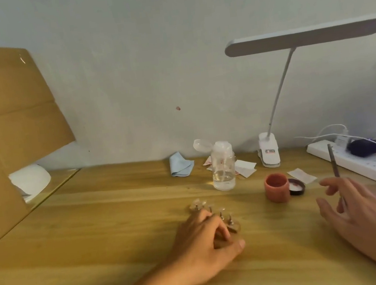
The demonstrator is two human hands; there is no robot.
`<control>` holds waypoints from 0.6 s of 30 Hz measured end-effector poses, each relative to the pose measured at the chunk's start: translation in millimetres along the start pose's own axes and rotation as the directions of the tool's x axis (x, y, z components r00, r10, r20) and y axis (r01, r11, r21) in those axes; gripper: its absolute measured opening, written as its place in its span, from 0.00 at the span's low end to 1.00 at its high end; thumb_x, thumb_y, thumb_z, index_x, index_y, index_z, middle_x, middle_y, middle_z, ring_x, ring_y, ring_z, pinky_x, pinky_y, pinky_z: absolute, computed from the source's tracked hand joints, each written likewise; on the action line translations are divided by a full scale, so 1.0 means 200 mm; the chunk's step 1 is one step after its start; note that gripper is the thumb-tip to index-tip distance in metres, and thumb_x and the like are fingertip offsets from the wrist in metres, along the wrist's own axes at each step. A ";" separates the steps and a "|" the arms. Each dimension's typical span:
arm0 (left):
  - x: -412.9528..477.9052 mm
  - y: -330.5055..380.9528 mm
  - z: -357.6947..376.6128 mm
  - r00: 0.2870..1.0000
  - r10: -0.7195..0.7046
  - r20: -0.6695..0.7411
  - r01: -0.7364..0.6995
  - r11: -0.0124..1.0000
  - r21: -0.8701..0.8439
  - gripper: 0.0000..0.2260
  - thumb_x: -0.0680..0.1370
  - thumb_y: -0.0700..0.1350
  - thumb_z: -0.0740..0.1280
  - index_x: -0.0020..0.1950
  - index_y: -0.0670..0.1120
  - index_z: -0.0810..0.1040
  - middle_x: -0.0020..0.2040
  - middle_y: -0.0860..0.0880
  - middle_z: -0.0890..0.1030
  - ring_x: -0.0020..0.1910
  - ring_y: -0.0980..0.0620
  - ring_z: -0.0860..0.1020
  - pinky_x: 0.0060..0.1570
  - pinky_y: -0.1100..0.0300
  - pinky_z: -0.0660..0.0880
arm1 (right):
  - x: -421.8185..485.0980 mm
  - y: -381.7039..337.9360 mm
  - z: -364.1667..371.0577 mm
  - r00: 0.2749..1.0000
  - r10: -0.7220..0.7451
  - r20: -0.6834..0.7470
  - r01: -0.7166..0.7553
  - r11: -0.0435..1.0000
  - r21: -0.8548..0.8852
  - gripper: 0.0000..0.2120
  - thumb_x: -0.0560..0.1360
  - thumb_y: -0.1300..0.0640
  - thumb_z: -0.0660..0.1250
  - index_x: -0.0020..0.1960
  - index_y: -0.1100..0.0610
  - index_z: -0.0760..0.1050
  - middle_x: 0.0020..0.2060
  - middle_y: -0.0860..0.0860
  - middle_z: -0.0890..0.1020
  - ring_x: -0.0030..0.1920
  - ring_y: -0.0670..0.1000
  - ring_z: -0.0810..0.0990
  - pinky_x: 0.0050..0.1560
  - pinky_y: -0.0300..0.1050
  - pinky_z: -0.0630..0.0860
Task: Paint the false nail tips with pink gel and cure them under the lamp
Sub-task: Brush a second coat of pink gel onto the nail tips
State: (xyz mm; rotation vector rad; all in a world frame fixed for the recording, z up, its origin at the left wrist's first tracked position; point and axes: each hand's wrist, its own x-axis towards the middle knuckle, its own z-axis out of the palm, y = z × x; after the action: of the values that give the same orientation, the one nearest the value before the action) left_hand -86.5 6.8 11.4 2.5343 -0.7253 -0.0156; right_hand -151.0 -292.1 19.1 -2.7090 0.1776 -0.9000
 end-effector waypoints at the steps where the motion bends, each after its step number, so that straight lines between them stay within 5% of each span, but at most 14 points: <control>1: 0.01 0.05 0.01 0.998 0.043 0.039 -0.041 0.997 -0.060 0.19 0.66 0.73 0.59 0.43 0.60 0.71 0.50 0.65 0.70 0.54 0.62 0.70 0.56 0.60 0.69 | 0.00 0.02 0.00 1.000 0.009 -0.018 -0.009 1.000 0.001 0.16 0.72 0.42 0.65 0.58 0.42 0.68 0.45 0.38 0.73 0.34 0.40 0.76 0.25 0.45 0.75; 4: 0.06 0.03 -0.04 0.994 0.036 -0.105 -0.045 0.996 -0.084 0.11 0.67 0.58 0.69 0.44 0.57 0.69 0.48 0.61 0.72 0.48 0.61 0.71 0.49 0.62 0.70 | 0.00 0.04 0.00 0.998 0.038 -0.043 -0.037 0.998 0.042 0.14 0.72 0.46 0.67 0.56 0.39 0.68 0.43 0.36 0.74 0.36 0.40 0.77 0.28 0.48 0.76; 8: 0.15 -0.09 -0.13 0.912 -0.078 -0.403 0.041 0.994 -0.099 0.15 0.68 0.43 0.72 0.44 0.51 0.66 0.43 0.55 0.70 0.40 0.60 0.68 0.39 0.65 0.63 | -0.01 0.02 0.01 1.000 -0.015 -0.002 0.015 0.990 0.143 0.16 0.71 0.51 0.70 0.55 0.40 0.68 0.42 0.37 0.75 0.37 0.44 0.78 0.33 0.54 0.78; 12: 0.16 -0.13 -0.10 0.922 -0.089 -0.376 0.001 0.974 -0.228 0.13 0.66 0.43 0.71 0.44 0.52 0.68 0.41 0.55 0.70 0.37 0.59 0.67 0.38 0.66 0.64 | -0.01 0.04 -0.01 1.000 0.007 -0.006 -0.006 0.986 0.167 0.16 0.70 0.55 0.71 0.53 0.42 0.71 0.41 0.37 0.76 0.37 0.45 0.78 0.34 0.54 0.78; 18: 0.13 -0.24 -0.09 0.957 -0.159 -0.241 0.124 0.980 -0.155 0.14 0.67 0.51 0.69 0.51 0.57 0.73 0.54 0.59 0.73 0.50 0.63 0.71 0.48 0.65 0.68 | 0.00 0.09 0.02 0.997 -0.083 0.007 0.081 0.984 0.156 0.15 0.70 0.48 0.67 0.55 0.37 0.69 0.43 0.38 0.77 0.39 0.45 0.80 0.33 0.47 0.79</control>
State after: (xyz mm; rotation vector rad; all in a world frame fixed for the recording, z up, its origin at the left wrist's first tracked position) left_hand -38.4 37.6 8.3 2.3921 -0.4260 0.1981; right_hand -148.0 -308.8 10.3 -2.5929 -0.0077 -0.8785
